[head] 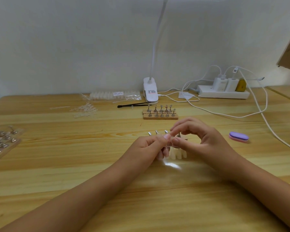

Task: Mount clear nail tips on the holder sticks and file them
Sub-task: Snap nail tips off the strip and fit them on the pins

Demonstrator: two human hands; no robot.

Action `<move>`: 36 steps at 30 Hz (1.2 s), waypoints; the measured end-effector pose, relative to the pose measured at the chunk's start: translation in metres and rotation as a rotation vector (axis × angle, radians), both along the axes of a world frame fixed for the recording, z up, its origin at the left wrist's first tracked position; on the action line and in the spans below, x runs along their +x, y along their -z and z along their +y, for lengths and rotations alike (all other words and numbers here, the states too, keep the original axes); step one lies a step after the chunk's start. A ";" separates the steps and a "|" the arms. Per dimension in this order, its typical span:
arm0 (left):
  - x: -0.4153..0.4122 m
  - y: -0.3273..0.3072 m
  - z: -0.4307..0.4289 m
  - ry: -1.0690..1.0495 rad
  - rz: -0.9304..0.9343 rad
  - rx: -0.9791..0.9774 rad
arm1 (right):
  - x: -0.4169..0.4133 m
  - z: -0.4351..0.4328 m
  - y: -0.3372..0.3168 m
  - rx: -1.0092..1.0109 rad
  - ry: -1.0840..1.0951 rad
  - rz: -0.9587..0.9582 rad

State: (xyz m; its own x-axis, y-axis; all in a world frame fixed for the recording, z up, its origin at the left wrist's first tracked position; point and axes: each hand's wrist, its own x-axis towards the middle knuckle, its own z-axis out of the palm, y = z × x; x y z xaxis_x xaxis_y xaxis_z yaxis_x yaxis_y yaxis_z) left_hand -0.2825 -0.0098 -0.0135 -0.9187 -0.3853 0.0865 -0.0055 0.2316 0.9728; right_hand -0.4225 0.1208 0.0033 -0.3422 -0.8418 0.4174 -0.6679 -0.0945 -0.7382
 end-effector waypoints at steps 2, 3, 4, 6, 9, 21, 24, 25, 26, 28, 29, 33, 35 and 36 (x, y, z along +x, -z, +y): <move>-0.001 0.001 -0.001 -0.004 -0.014 0.016 | 0.000 0.000 0.000 -0.041 0.020 0.017; -0.001 0.001 -0.001 0.000 -0.014 0.023 | -0.001 0.001 0.000 -0.065 0.035 0.040; -0.001 0.001 -0.001 0.002 -0.014 0.019 | -0.002 0.001 0.001 -0.089 0.051 0.089; -0.001 0.002 -0.002 -0.002 -0.020 0.036 | -0.003 0.001 0.003 -0.140 0.071 0.287; 0.000 0.000 -0.002 0.003 -0.017 0.059 | -0.005 0.002 0.007 -0.224 0.045 0.531; 0.001 0.002 0.000 0.027 0.013 -0.023 | -0.004 0.001 0.009 -0.203 0.014 0.184; 0.002 0.005 0.001 0.046 0.035 -0.087 | -0.006 0.000 0.011 -0.160 -0.013 0.130; 0.002 0.005 0.000 0.043 0.039 -0.087 | -0.006 0.000 0.011 -0.150 -0.026 0.122; 0.002 0.005 0.000 0.040 0.045 -0.083 | -0.006 0.000 0.011 -0.144 -0.041 0.112; 0.003 0.006 -0.001 0.043 0.055 -0.080 | -0.006 0.001 0.010 -0.133 -0.061 0.094; 0.003 0.006 -0.001 0.048 0.057 -0.082 | -0.007 0.002 0.010 -0.123 -0.065 0.077; 0.004 0.005 -0.002 0.062 0.058 -0.076 | -0.010 0.005 0.007 -0.062 -0.088 -0.032; 0.003 0.005 -0.001 0.059 0.053 -0.066 | -0.013 0.006 0.005 -0.031 -0.116 -0.049; 0.003 0.005 -0.001 0.058 0.050 -0.066 | -0.015 0.007 0.005 -0.016 -0.134 -0.052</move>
